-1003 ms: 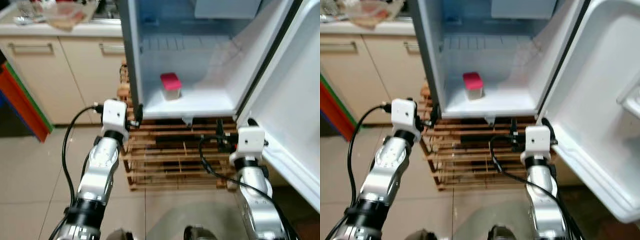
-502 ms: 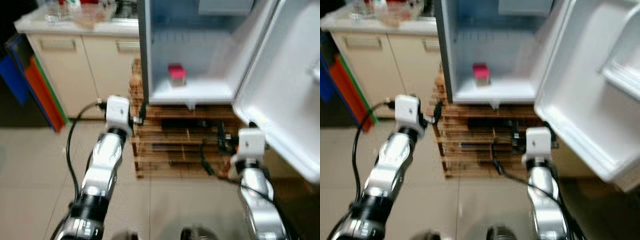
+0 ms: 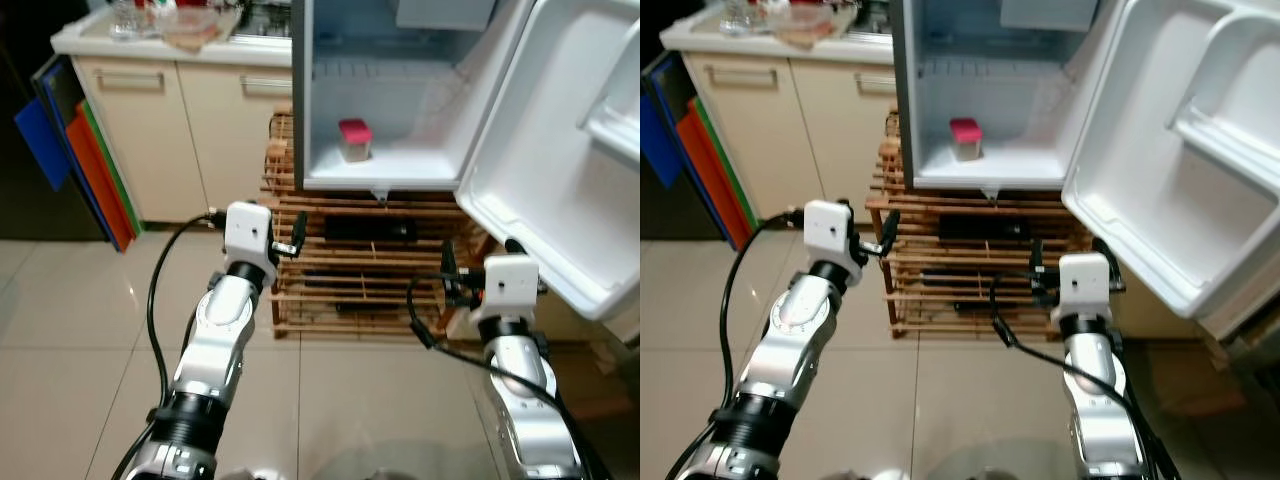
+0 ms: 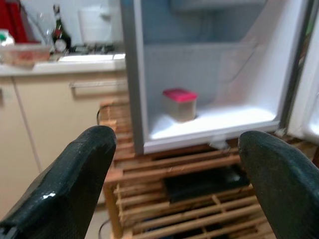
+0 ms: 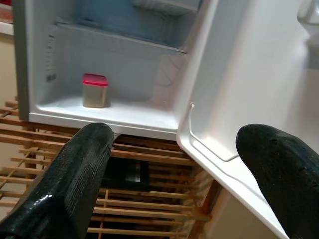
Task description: Restocking fridge
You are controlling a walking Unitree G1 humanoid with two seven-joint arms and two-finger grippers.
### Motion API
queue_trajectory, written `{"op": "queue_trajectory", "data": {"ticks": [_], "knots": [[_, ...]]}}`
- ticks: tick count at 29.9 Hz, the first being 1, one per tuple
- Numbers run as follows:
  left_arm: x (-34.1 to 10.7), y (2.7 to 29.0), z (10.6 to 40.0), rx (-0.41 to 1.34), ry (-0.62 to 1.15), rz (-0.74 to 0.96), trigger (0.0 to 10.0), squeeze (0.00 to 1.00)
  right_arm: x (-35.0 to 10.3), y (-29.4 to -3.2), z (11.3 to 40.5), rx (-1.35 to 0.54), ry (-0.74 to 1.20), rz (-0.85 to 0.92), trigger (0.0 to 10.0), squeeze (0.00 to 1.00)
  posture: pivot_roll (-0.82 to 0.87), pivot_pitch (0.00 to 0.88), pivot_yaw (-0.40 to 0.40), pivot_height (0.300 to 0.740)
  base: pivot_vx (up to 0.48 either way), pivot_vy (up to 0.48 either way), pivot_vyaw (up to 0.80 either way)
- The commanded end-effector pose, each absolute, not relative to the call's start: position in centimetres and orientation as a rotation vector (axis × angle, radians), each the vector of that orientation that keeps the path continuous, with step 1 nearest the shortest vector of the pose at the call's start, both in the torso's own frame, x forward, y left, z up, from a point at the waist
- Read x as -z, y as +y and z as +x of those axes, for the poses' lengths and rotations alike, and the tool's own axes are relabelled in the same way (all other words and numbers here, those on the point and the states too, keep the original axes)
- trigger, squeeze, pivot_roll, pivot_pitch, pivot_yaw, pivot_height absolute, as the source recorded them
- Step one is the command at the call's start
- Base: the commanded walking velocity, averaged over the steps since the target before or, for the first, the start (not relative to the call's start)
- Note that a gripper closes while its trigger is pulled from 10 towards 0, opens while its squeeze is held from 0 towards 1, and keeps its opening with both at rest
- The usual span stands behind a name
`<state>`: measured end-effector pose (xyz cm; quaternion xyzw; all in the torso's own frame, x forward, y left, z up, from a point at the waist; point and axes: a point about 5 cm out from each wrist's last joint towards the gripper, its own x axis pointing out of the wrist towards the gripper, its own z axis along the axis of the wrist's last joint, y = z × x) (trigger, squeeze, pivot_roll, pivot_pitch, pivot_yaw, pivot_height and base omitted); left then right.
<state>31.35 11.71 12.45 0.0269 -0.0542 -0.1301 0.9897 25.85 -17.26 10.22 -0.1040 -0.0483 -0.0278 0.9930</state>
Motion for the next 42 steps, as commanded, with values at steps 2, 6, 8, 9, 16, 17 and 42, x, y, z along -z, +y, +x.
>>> {"op": "queue_trajectory", "data": {"ticks": [2, 6, 8, 9, 16, 17, 42], "knots": [[-13.2, 11.3, 31.2, 0.299, -0.154, 0.033, 10.0, 0.0, -10.2, -16.6, 26.2, 0.026, -0.089, -0.198, 10.0, 0.0, -0.15, 0.0, -0.022, 0.727, 0.0, -0.471, 0.0], [-13.9, 10.8, 31.2, 0.314, -0.162, 0.002, 10.0, 0.0, -10.3, -16.6, 26.4, 0.021, -0.096, -0.199, 10.0, 0.0, -0.17, 0.0, 0.001, 0.727, 0.0, -0.465, 0.0], [-14.2, 10.6, 31.3, 0.33, -0.158, -0.029, 10.0, 0.0, -10.1, -16.8, 26.1, 0.026, -0.093, -0.199, 10.0, 0.0, -0.18, 0.0, 0.013, 0.727, 0.0, -0.472, 0.0], [-14.3, 10.5, 31.3, 0.341, -0.165, -0.029, 10.0, 0.0, -10.1, -16.9, 26.1, 0.028, -0.093, -0.198, 10.0, 0.0, -0.18, 0.0, 0.013, 0.727, 0.0, -0.472, 0.0], [-15.0, 10.0, 31.5, 0.388, -0.191, -0.023, 10.0, 0.0, -9.2, -16.7, 25.6, 0.031, -0.068, -0.197, 10.0, 0.0, -0.19, 0.0, 0.037, 0.727, 0.0, -0.472, 0.0], [-15.0, 10.0, 31.6, 0.387, -0.193, -0.025, 10.0, 0.0, -9.1, -16.7, 25.6, 0.029, -0.066, -0.196, 10.0, 0.0, -0.19, 0.0, 0.04, 0.727, 0.0, -0.465, 0.0], [-7.2, 7.7, 33.1, 0.47, 0.334, 0.083, 10.0, 0.0, 2.8, -26.6, 19.7, 0.253, 0.582, -0.461, 10.0, 0.0, -0.2, 0.0, 0.028, 0.727, 0.0, 0.0, 0.0]]}}
